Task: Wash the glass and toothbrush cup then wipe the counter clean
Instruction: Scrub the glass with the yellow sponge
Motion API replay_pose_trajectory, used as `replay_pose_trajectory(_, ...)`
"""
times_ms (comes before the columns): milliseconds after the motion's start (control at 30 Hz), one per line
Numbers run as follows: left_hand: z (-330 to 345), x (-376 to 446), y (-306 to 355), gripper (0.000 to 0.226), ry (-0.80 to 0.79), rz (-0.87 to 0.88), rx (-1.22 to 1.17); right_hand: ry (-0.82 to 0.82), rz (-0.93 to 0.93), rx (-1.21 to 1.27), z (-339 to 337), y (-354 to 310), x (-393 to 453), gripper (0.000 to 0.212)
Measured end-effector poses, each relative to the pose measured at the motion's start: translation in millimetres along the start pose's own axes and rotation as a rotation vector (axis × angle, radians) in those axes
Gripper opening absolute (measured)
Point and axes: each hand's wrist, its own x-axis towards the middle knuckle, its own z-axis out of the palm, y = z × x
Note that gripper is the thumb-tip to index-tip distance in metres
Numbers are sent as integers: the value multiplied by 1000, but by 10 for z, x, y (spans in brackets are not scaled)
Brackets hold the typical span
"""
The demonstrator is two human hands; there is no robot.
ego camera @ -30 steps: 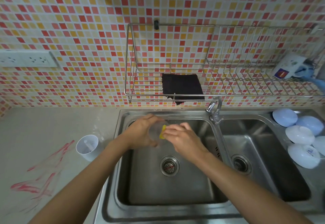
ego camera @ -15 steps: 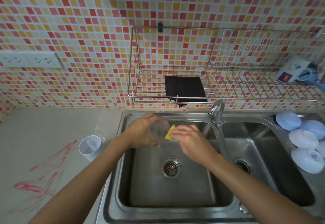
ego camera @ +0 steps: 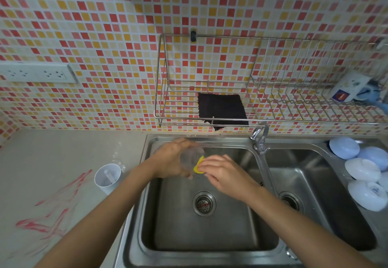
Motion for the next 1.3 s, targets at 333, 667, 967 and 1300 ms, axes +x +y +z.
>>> replay_pose_trajectory(333, 128, -75, 112, 92, 67, -24, -151, 82, -8, -63, 17, -86, 8, 29)
replay_pose_trajectory(667, 151, -123, -17, 86, 20, -43, -130, -28, 33, 36, 26, -6, -110, 24)
replay_pose_trajectory(967, 112, -146, -43, 84, -1, -111, -258, -45, -37, -13, -23, 65, -33, 23)
replay_pose_trajectory(1300, 119, -126, -2, 83, 102, -18, -122, -81, 103, 283, -120, -109, 149, 22)
